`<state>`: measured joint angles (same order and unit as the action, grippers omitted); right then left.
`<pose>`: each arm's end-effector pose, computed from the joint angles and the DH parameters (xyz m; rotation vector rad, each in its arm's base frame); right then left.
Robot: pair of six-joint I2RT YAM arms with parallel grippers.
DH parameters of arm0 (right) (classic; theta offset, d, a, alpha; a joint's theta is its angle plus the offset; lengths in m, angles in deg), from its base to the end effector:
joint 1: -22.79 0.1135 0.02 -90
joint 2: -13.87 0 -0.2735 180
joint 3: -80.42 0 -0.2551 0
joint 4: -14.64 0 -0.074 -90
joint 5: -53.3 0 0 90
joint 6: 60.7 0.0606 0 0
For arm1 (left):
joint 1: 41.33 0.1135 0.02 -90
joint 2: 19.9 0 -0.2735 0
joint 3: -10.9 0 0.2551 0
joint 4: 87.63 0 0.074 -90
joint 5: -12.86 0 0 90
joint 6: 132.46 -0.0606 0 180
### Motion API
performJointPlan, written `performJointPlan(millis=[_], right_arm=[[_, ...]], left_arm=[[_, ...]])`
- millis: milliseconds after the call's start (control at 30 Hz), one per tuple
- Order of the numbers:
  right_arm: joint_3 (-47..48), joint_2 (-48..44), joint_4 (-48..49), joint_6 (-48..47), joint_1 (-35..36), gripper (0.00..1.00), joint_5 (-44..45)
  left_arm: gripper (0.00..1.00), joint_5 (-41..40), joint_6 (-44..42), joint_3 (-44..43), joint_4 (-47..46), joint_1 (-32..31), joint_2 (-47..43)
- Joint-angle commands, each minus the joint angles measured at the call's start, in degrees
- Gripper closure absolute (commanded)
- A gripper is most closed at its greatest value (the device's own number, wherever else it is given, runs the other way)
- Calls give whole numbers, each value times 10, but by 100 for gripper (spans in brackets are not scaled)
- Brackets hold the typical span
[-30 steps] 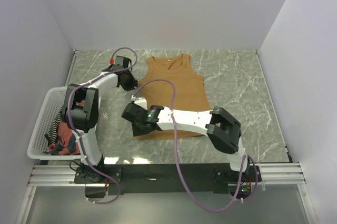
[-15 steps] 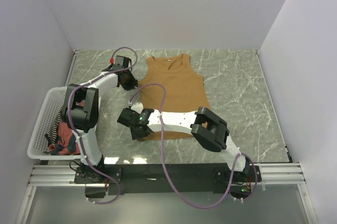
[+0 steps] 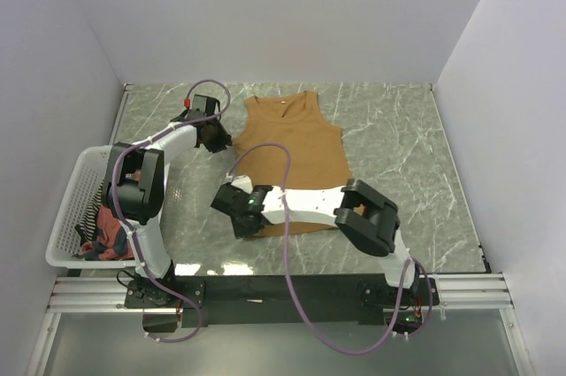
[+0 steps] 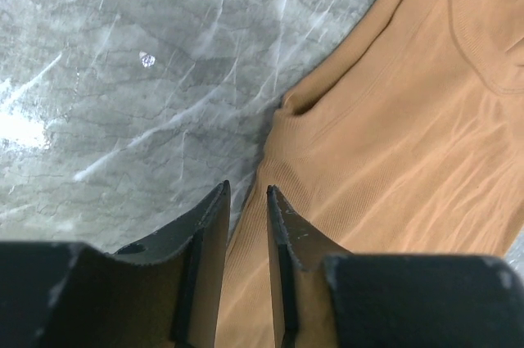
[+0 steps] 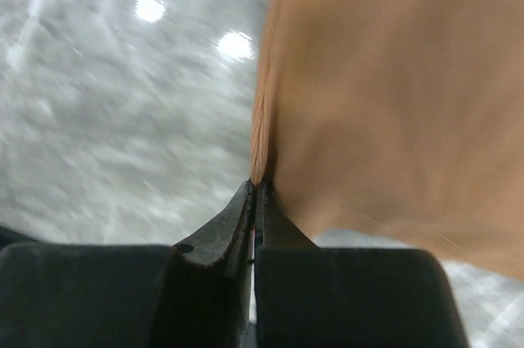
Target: Fold and stack the tank tops
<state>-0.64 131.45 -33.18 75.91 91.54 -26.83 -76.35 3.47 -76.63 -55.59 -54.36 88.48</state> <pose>0.1698 0.4079 0.1518 -0.4806 2.7146 0.3581 0.4147 -0.0968 0.1749 -0.7164 2.4471 -0.4365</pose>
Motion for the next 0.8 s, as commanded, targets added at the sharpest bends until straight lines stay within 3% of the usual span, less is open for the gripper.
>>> performJointPlan(millis=[0, 400, 767], right_arm=[[-39, -84, 52, -15, -28, 100, -47], [-103, -139, 100, -15, -57, 100, -113], [-97, -145, 93, -13, -58, 100, -116]], left_arm=[[69, 6, 0, -3, -17, 2, -24], [64, 19, 2, -6, -45, -5, -7], [69, 3, -15, -58, -38, -16, 66]])
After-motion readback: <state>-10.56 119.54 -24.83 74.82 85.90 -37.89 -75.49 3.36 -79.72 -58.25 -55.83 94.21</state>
